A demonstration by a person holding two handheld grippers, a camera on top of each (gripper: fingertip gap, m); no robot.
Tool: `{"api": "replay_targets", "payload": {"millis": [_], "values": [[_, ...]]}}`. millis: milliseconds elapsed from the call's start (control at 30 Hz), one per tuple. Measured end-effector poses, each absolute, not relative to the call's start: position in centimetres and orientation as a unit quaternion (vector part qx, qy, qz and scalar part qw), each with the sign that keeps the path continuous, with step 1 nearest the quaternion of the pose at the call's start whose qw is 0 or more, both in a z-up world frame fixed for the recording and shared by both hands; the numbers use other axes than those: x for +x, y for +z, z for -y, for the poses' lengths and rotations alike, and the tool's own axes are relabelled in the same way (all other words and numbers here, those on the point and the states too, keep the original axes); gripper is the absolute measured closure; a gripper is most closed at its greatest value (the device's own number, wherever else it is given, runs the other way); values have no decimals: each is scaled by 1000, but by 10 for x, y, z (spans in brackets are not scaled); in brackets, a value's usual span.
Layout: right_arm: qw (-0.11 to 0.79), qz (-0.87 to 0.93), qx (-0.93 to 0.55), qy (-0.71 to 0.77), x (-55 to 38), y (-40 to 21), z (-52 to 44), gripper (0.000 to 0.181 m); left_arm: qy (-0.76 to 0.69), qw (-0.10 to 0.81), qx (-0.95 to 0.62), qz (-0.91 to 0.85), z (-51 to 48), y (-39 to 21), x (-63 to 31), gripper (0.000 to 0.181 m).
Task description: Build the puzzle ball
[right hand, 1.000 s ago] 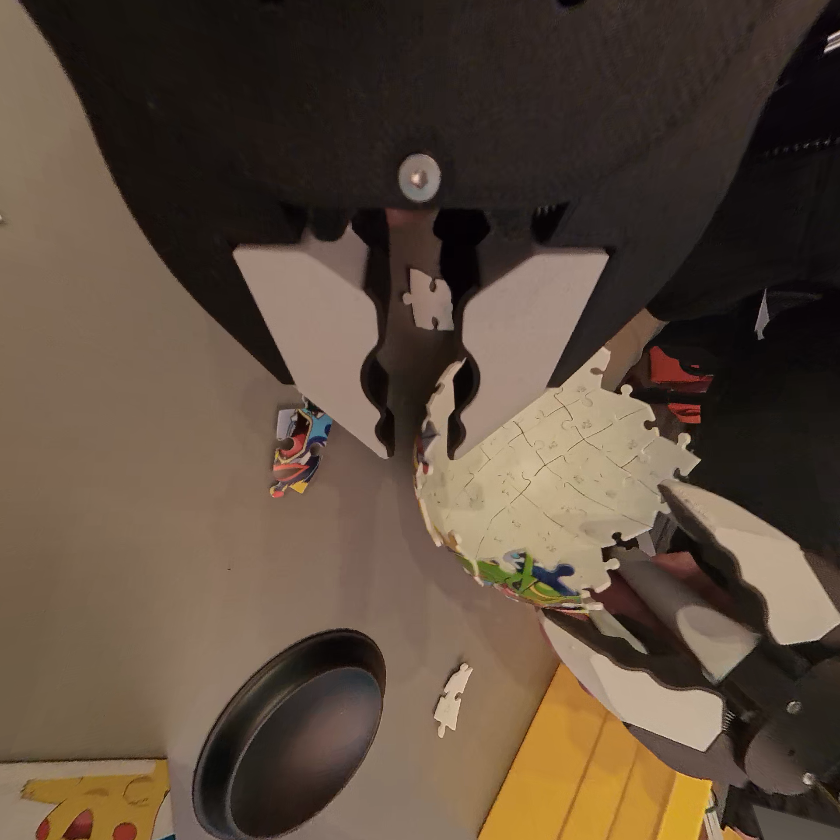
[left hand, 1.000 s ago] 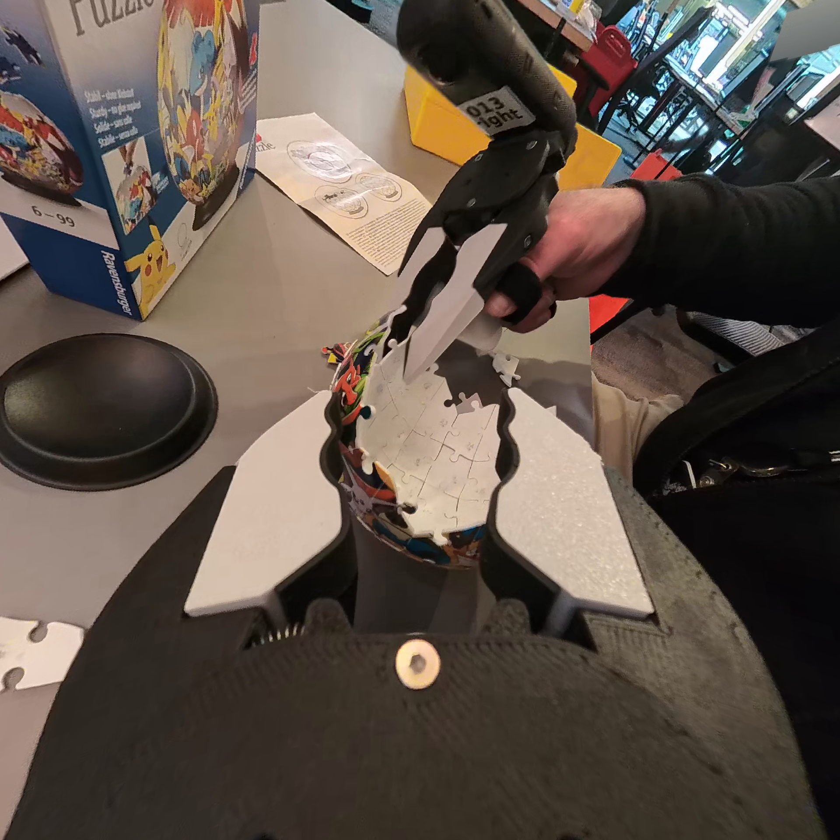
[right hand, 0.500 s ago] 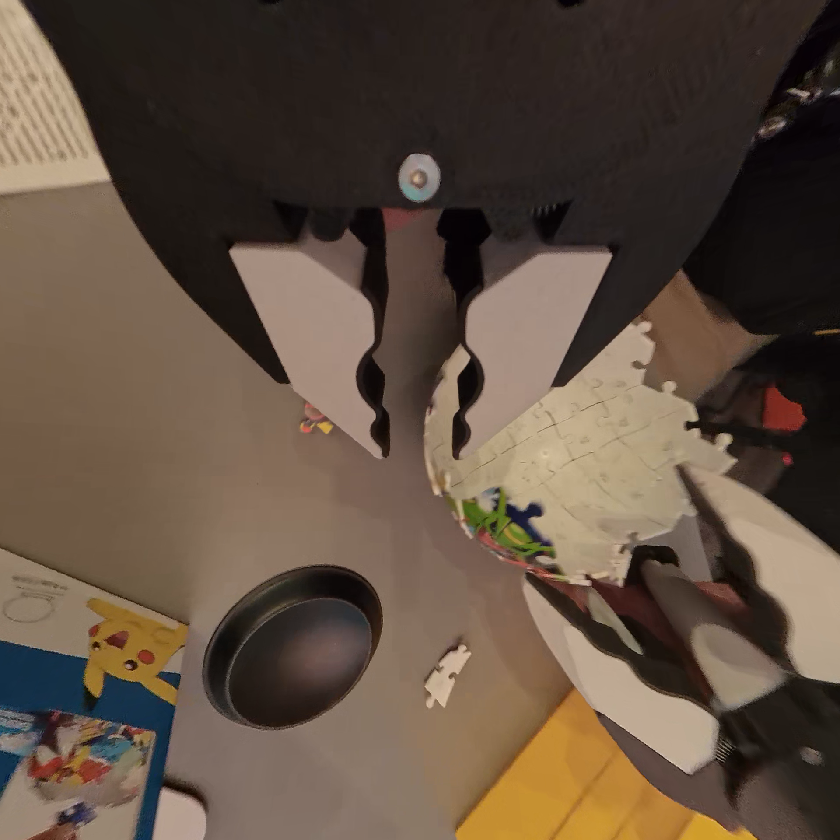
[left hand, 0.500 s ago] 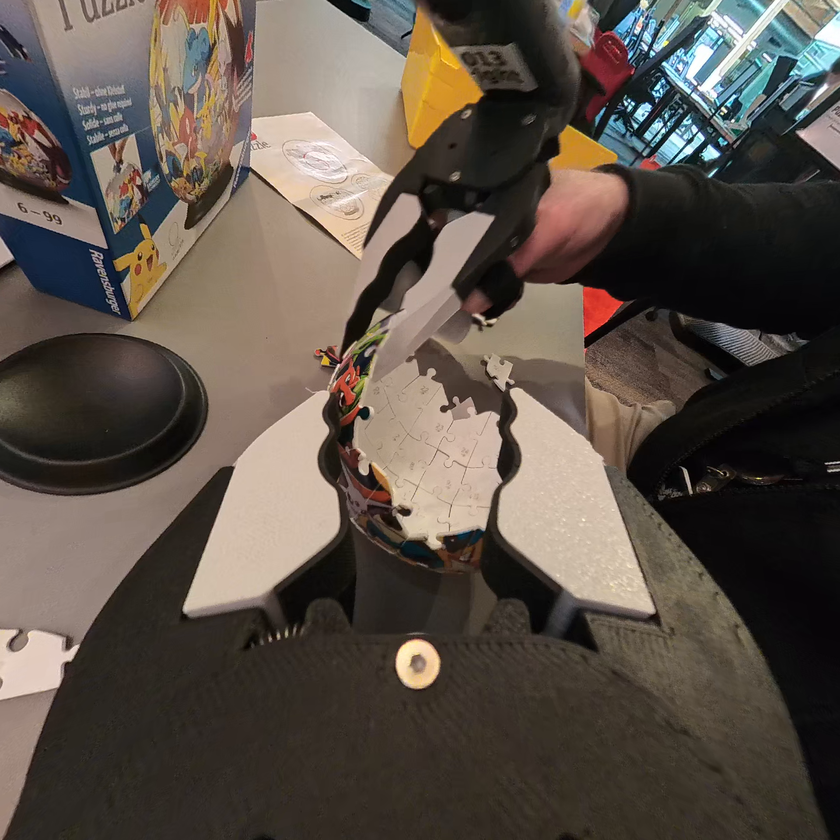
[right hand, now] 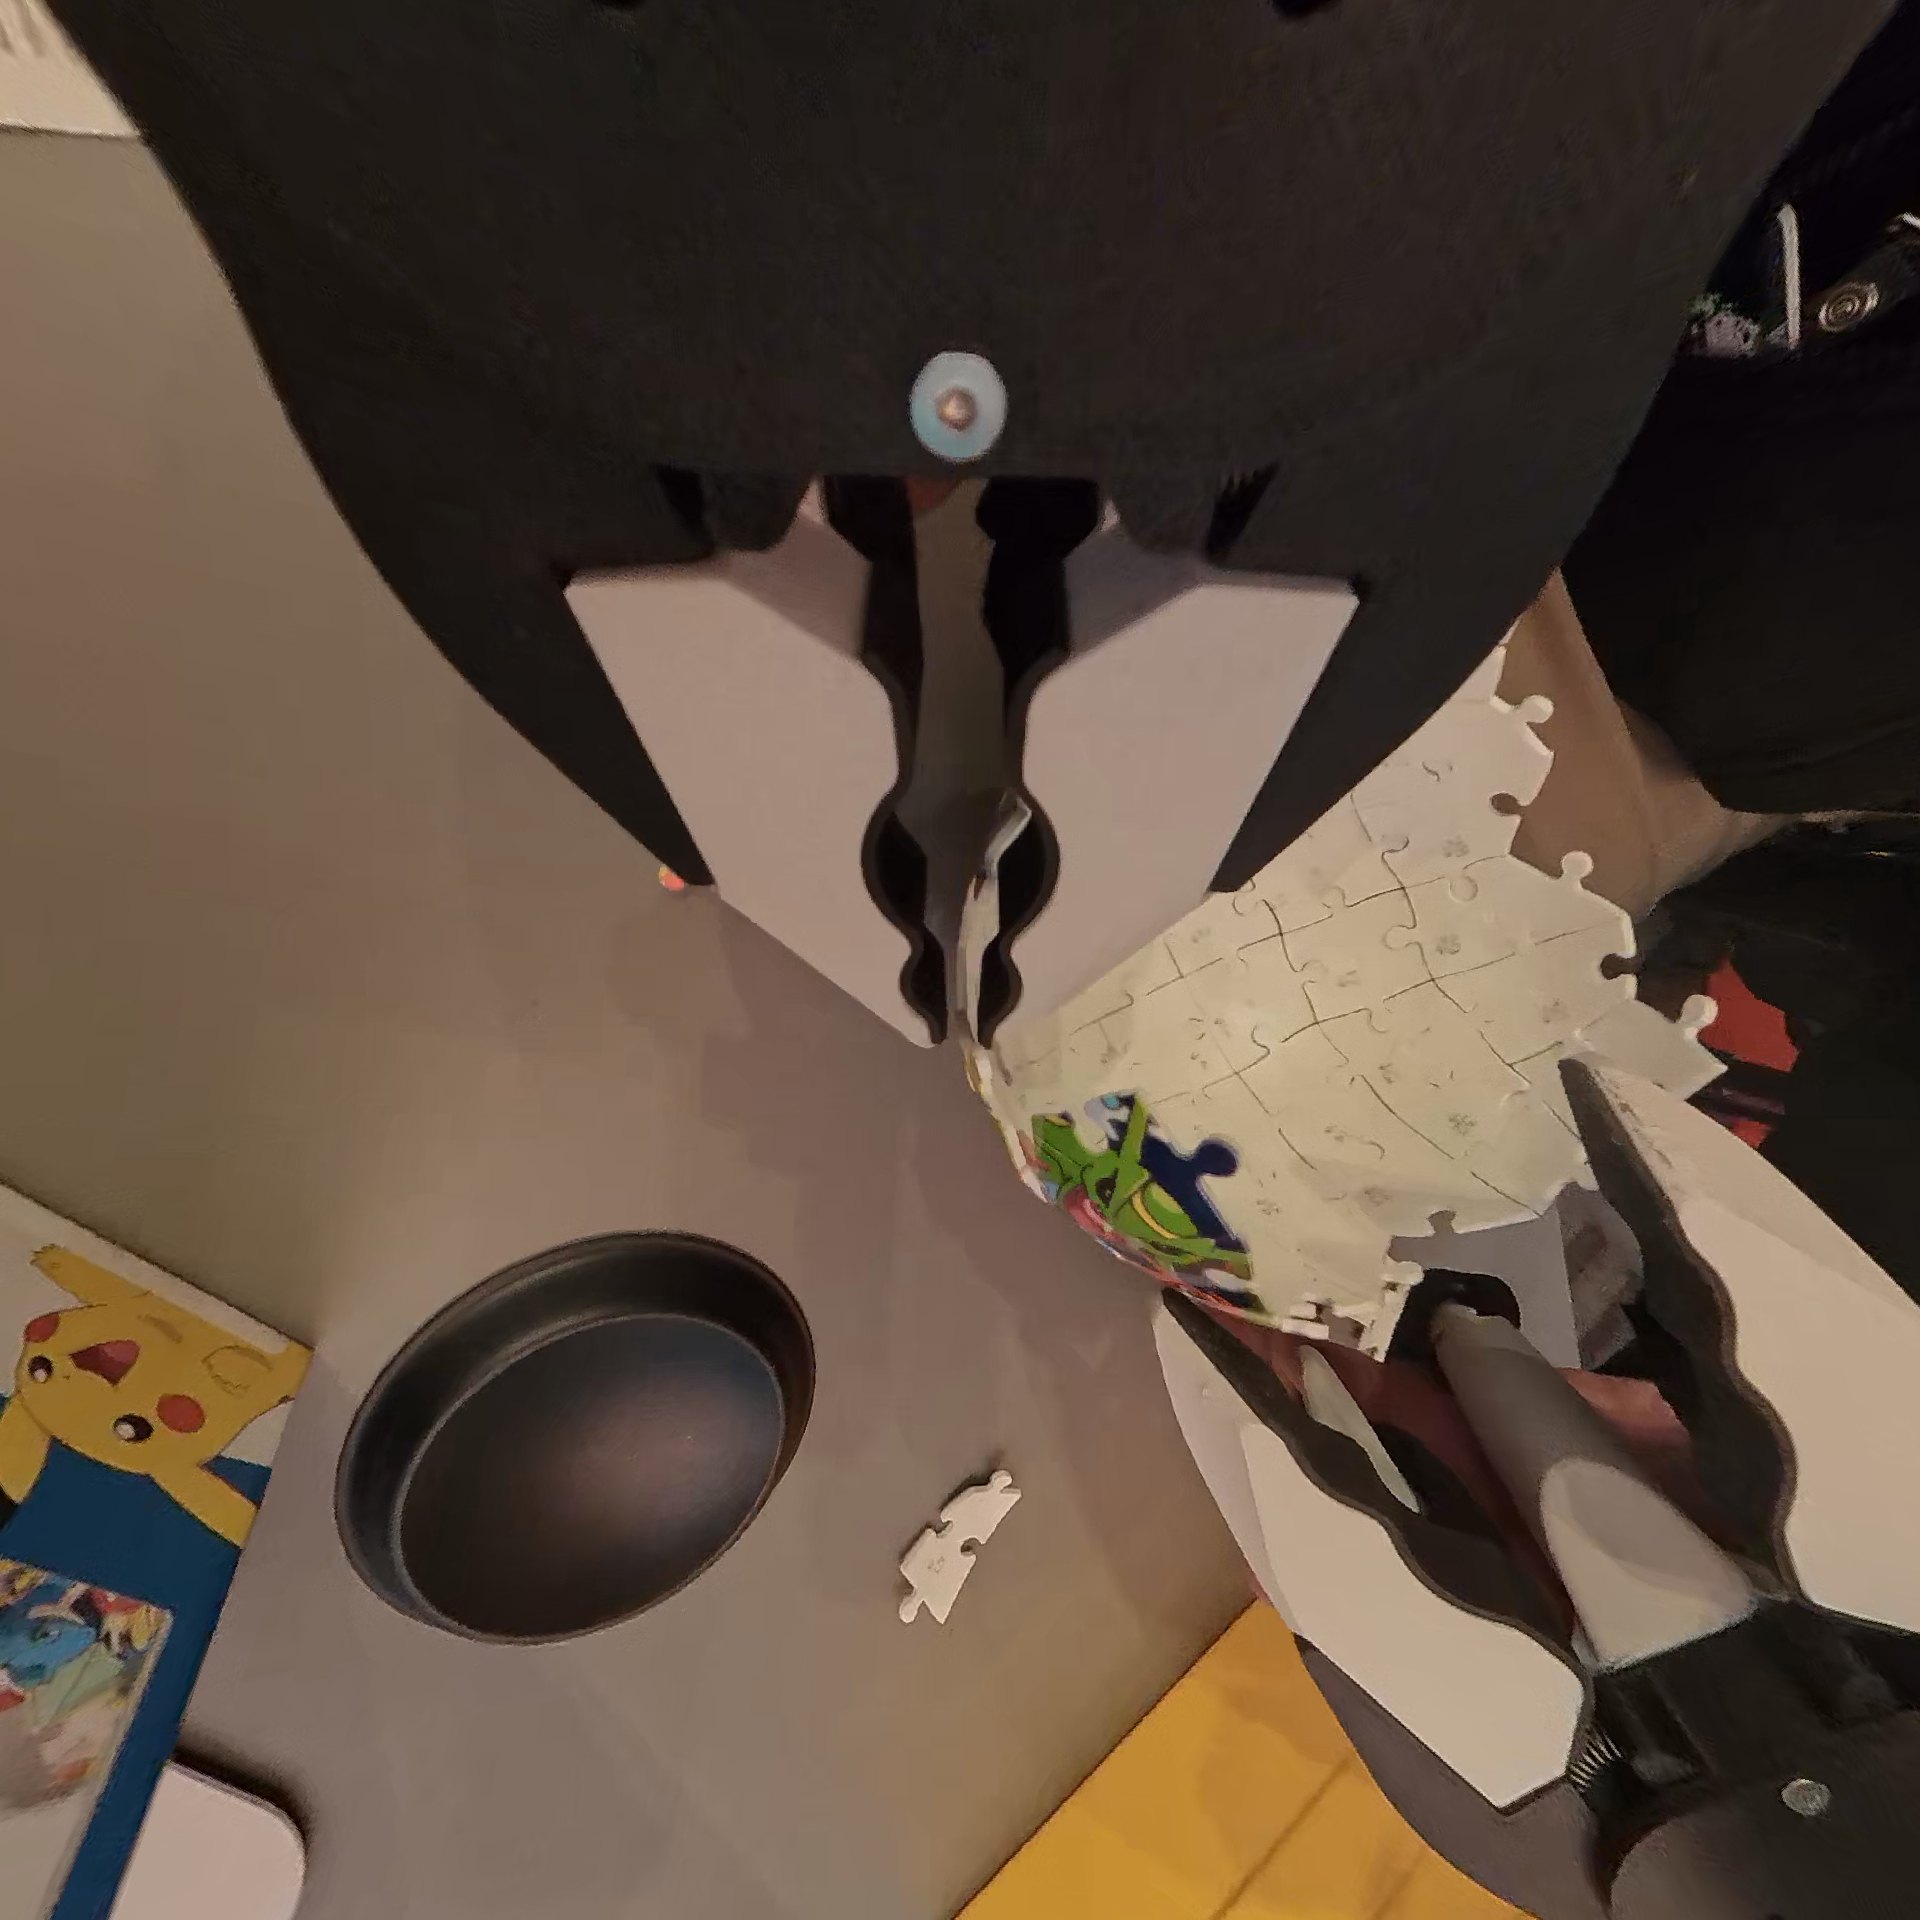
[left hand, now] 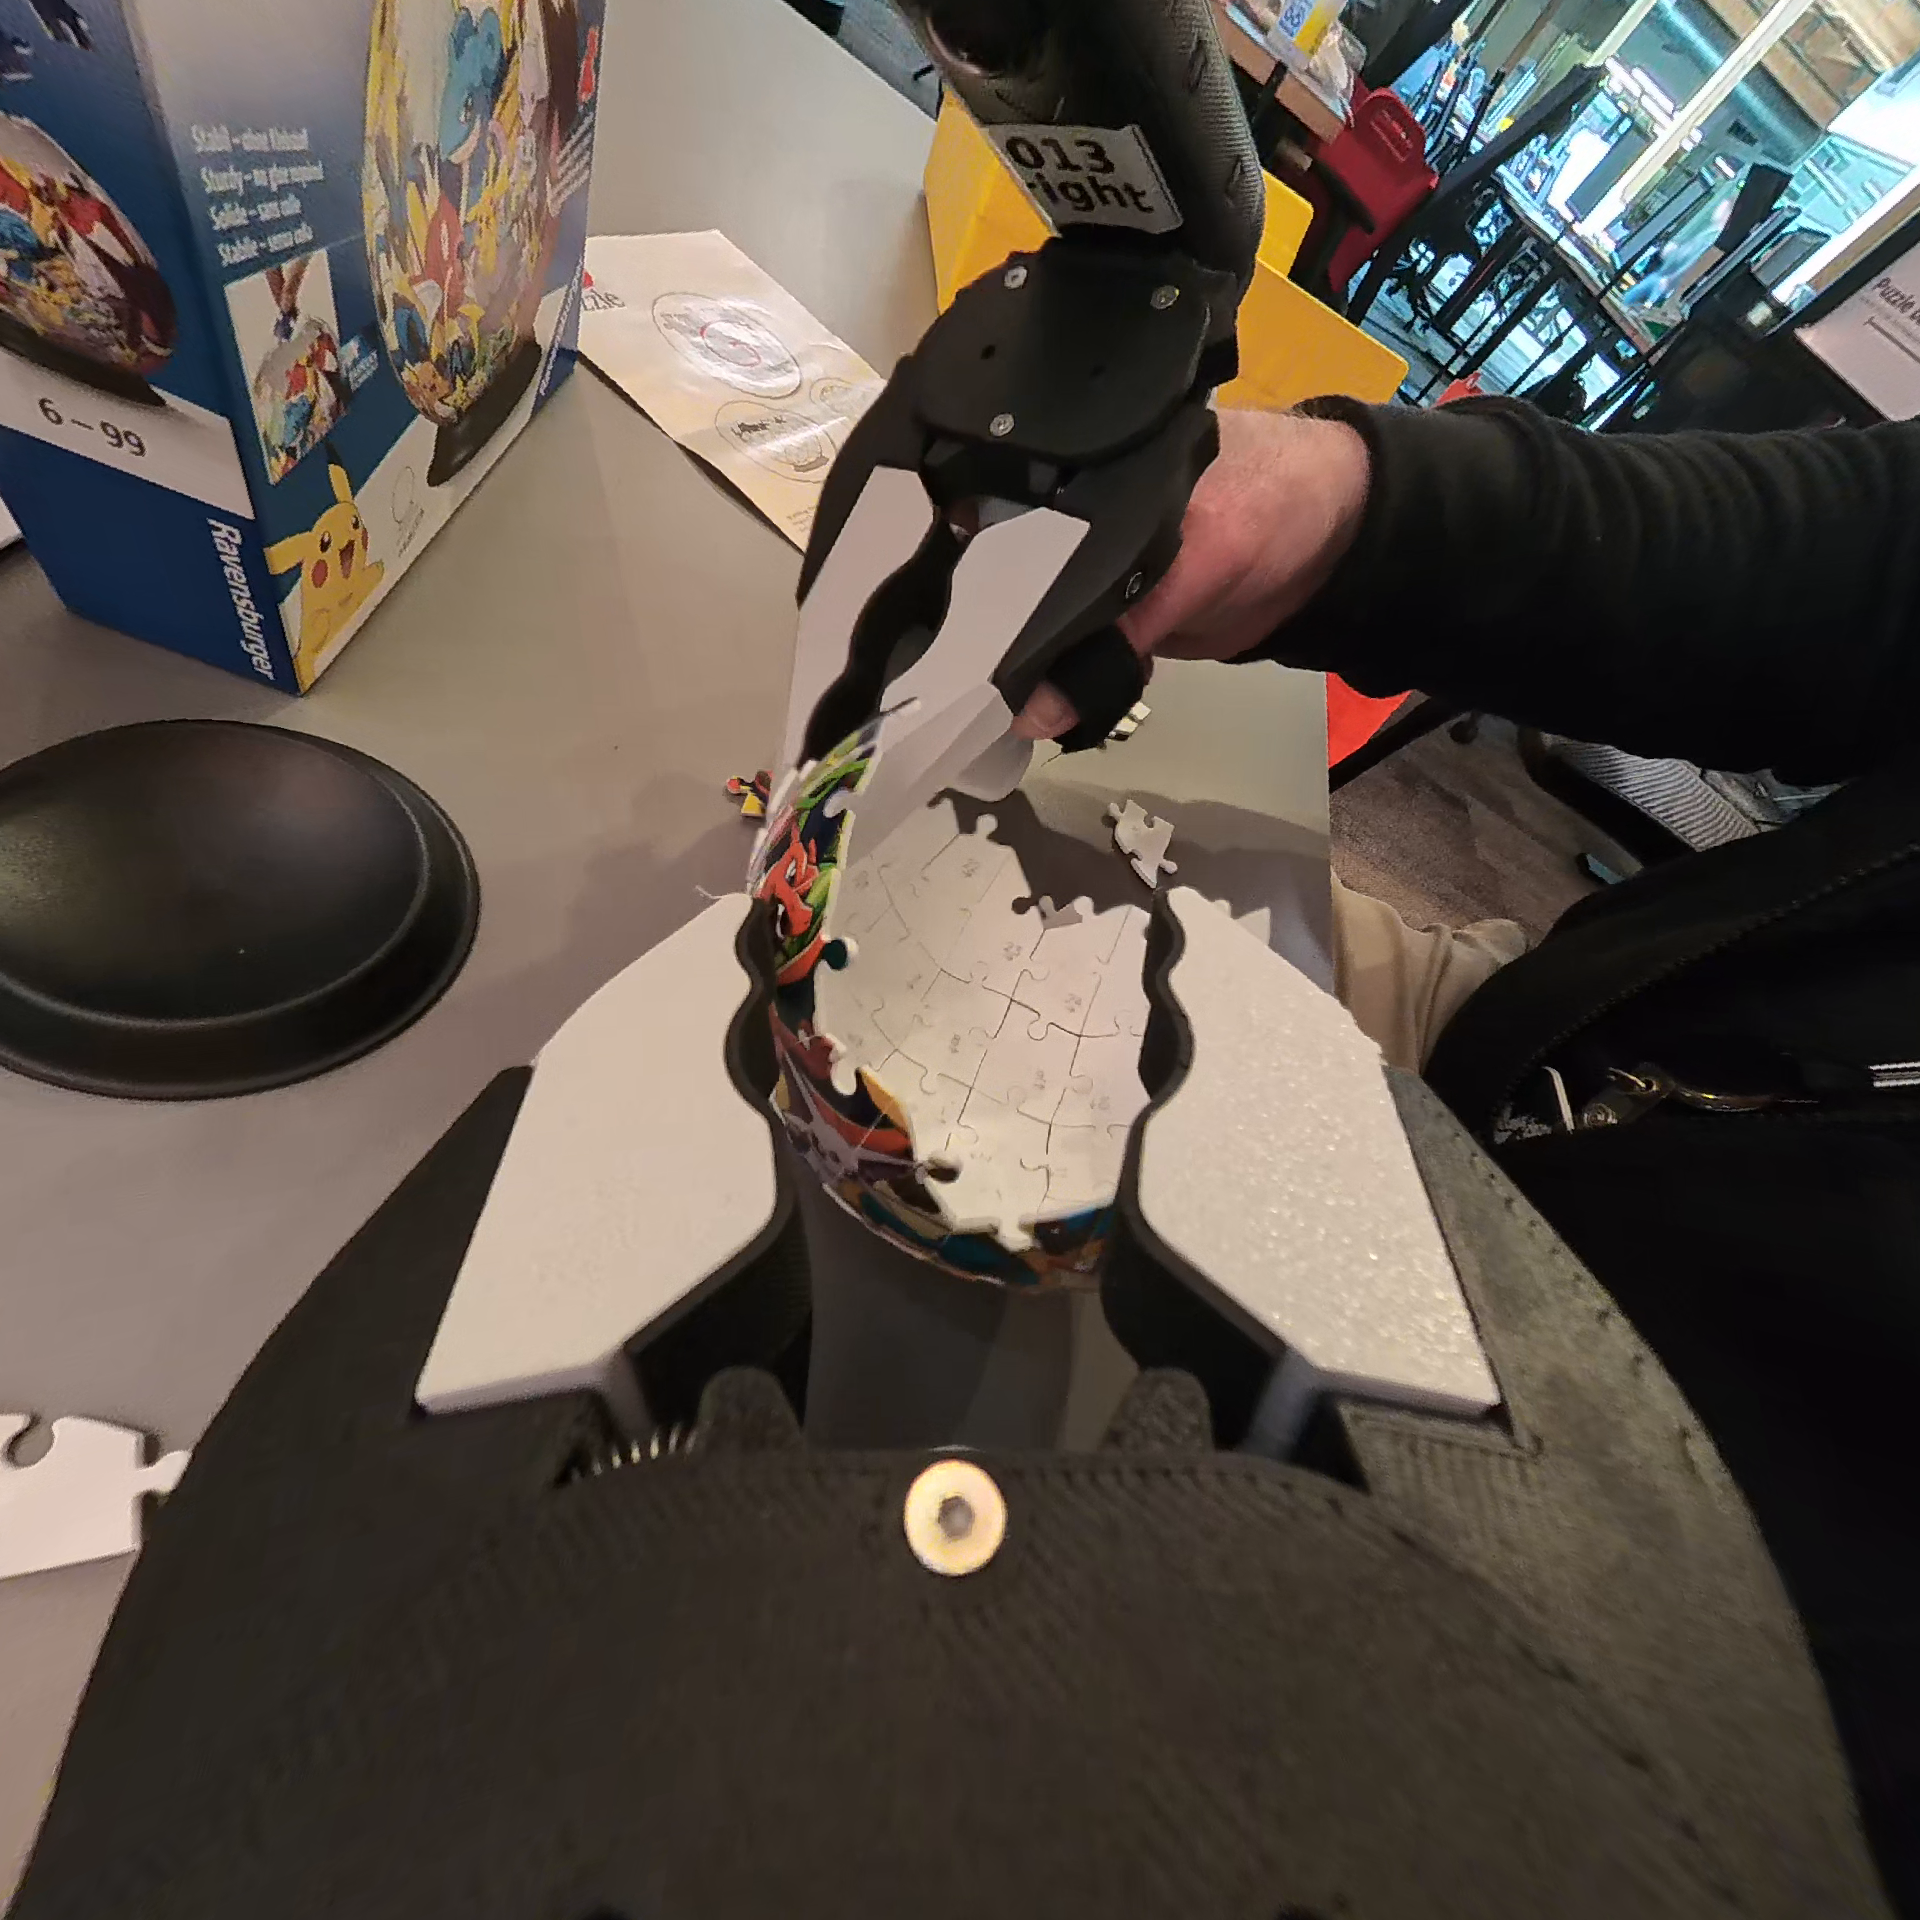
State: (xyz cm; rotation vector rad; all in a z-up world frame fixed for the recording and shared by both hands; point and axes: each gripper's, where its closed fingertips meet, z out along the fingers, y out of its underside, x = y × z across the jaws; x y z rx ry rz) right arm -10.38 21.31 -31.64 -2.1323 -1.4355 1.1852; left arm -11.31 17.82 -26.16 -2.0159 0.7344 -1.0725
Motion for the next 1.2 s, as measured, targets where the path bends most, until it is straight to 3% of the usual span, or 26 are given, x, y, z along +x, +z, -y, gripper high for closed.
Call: {"api": "replay_targets", "payload": {"millis": [567,733,1200], "values": [[145,526,-731,409,-108,-317,-209,179,-428,356,-783,-276,-179,-263,-112,112],[157,536,-720,412,-110,-310,-208,170,-429,354,-785,-274,-179,-265,-113,112],[218,582,-679,391,-118,-300,-213,177,-422,354,-784,-286,-185,-264,-108,114]]}}
